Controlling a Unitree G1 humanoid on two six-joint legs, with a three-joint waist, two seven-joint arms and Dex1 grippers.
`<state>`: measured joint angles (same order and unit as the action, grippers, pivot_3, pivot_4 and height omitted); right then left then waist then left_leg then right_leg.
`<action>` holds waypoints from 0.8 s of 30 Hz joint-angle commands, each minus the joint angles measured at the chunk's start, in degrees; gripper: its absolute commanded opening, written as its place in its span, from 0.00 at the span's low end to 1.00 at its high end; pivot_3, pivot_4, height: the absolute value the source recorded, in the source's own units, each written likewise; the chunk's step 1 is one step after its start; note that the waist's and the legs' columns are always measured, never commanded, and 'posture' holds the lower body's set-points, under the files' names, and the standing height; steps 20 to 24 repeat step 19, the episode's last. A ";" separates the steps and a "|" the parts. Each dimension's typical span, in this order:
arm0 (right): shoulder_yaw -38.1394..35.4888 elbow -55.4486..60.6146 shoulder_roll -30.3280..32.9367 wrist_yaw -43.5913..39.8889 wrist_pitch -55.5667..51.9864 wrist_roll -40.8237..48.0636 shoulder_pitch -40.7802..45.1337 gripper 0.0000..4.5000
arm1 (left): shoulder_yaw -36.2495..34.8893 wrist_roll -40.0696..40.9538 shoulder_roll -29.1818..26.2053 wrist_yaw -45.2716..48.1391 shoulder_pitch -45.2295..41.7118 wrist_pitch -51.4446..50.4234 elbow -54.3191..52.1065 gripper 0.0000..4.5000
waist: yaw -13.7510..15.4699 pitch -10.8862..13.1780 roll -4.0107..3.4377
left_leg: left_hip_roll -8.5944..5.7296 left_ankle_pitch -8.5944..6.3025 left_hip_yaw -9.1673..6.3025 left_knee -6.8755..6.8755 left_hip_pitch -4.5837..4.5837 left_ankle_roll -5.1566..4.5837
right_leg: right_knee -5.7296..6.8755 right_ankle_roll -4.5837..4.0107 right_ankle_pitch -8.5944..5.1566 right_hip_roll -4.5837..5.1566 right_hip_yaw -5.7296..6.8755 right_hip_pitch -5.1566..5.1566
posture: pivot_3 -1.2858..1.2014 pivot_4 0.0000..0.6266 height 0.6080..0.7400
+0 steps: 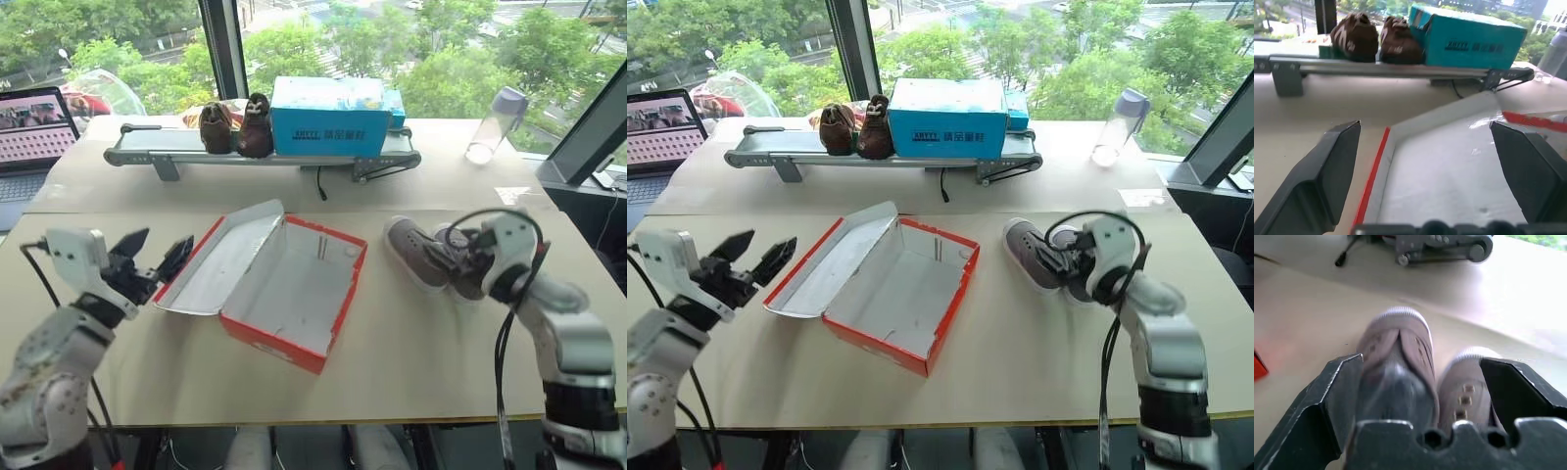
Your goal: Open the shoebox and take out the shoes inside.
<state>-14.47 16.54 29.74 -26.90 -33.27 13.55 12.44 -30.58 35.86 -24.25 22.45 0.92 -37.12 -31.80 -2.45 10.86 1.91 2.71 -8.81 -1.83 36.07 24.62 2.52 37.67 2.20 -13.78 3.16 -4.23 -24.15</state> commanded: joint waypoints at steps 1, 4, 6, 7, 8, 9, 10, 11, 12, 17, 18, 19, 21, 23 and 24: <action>-2.83 9.28 -2.14 3.65 5.29 -0.97 -5.52 1.00 | 3.04 -5.35 2.50 -3.56 3.55 5.67 -3.95 1.00 | -0.09 -0.08 0.09 | 0.01 0.01 0.00 -0.01 -0.10 0.01 | -0.01 0.22 -0.11 -0.01 0.00 0.08 | 0.52 0.24 1.00; -3.03 12.56 -5.35 6.62 8.04 -2.74 -12.96 1.00 | 5.94 -11.48 6.26 -5.80 8.64 12.31 -2.77 1.00 | -0.05 -0.57 0.26 | 0.06 0.01 0.01 -0.03 -0.38 0.02 | -0.02 0.20 -0.16 -0.04 0.00 0.29 | 0.52 0.24 1.00; -2.63 13.31 -7.64 8.59 10.93 -4.42 -17.73 1.00 | 7.25 -15.21 10.26 -8.03 13.82 17.00 -1.39 1.00 | -0.09 -0.70 0.28 | 0.07 0.00 0.07 -0.06 -0.47 0.03 | -0.10 -0.10 -0.36 -0.02 -0.02 0.44 | 0.52 0.24 1.00; -2.26 13.34 -8.20 9.15 12.04 -5.13 -19.17 1.00 | 7.75 -16.39 11.53 -8.50 15.64 18.82 -1.02 1.00 | -0.11 -0.74 0.29 | 0.08 -0.01 0.09 -0.06 -0.48 0.04 | -0.17 -0.16 -0.40 -0.01 -0.04 0.47 | 0.52 0.24 1.00; -1.91 13.40 -8.79 9.60 13.07 -5.78 -20.52 1.00 | 8.38 -17.47 12.79 -8.78 17.53 20.42 -0.95 1.00 | -0.17 -0.75 0.30 | 0.08 -0.01 0.13 -0.08 -0.48 0.04 | -0.24 -0.17 -0.41 0.02 -0.05 0.48 | 0.52 0.24 1.00; -1.47 13.44 -9.72 10.20 13.66 -6.04 -21.71 1.00 | 9.36 -18.84 13.89 -8.66 19.91 22.62 -0.56 1.00 | -0.17 -0.76 0.29 | 0.08 -0.02 0.20 -0.08 -0.48 0.05 | -0.27 -0.16 -0.40 0.04 -0.08 0.48 | 0.52 0.24 1.00; -1.01 13.28 -10.68 10.77 14.08 -6.21 -22.64 1.00 | 10.38 -20.09 14.90 -8.65 22.02 24.55 -0.12 1.00 | -0.17 -0.83 0.32 | 0.08 -0.02 0.22 -0.08 -0.48 0.05 | -0.29 -0.16 -0.40 0.06 -0.10 0.47 | 0.52 0.24 1.00; -0.72 13.20 -11.39 11.12 14.47 -6.35 -23.36 1.00 | 11.14 -21.00 15.64 -8.64 23.59 26.15 0.22 1.00 | -0.15 -0.90 0.31 | 0.09 -0.06 0.23 -0.08 -0.49 0.11 | -0.34 -0.17 -0.40 0.06 -0.09 0.47 | 0.52 0.24 1.00; -0.27 12.97 -12.13 11.50 14.80 -6.42 -23.74 1.00 | 12.07 -21.55 16.35 -8.86 24.51 27.08 0.21 1.00 | -0.14 -1.01 0.25 | 0.11 -0.10 0.24 -0.09 -0.49 0.18 | -0.39 -0.18 -0.40 0.07 -0.09 0.48 | 0.52 0.24 1.00; 1.66 10.75 -13.47 12.53 15.99 -7.23 -23.18 1.00 | 14.60 -23.57 16.87 -9.92 23.79 29.10 1.16 1.00 | 0.10 -1.21 0.05 | 0.08 -0.33 0.28 -0.08 -0.46 0.56 | -0.65 -0.19 -0.42 0.18 -0.06 0.47 | 0.52 0.24 1.00; 1.81 10.54 -13.56 12.64 16.08 -7.26 -23.14 1.00 | 14.77 -23.74 16.55 -9.94 23.40 29.07 1.28 1.00 | 0.15 -1.21 0.04 | 0.07 -0.34 0.29 -0.08 -0.46 0.57 | -0.70 -0.19 -0.42 0.20 -0.04 0.34 | 0.52 0.24 1.00; 1.94 10.41 -13.58 12.74 16.16 -7.28 -23.13 1.00 | 14.89 -23.80 16.31 -9.96 23.17 29.07 1.37 1.00 | 0.15 -1.21 0.04 | 0.07 -0.35 0.28 -0.08 -0.45 0.58 | -0.78 -0.19 -0.42 0.21 -0.03 0.34 | 0.52 0.24 1.00; 1.94 10.41 -13.58 12.74 16.16 -7.28 -23.13 1.00 | 14.89 -23.80 16.31 -9.96 23.17 29.07 1.37 1.00 | 0.15 -1.21 0.04 | 0.07 -0.35 0.28 -0.08 -0.45 0.58 | -0.78 -0.19 -0.42 0.21 -0.03 0.34 | 0.52 0.24 1.00; 1.94 10.41 -13.58 12.74 16.16 -7.28 -23.13 1.00 | 14.89 -23.80 16.31 -9.96 23.17 29.07 1.37 1.00 | 0.15 -1.21 0.04 | 0.07 -0.35 0.28 -0.08 -0.45 0.58 | -0.78 -0.19 -0.42 0.21 -0.03 0.34 | 0.52 0.24 1.00; 1.94 10.41 -13.58 12.74 16.16 -7.28 -23.13 1.00 | 14.89 -23.80 16.31 -9.96 23.17 29.07 1.37 1.00 | 0.15 -1.21 0.04 | 0.07 -0.35 0.28 -0.08 -0.45 0.58 | -0.78 -0.19 -0.42 0.21 -0.03 0.34 | 0.52 0.24 1.00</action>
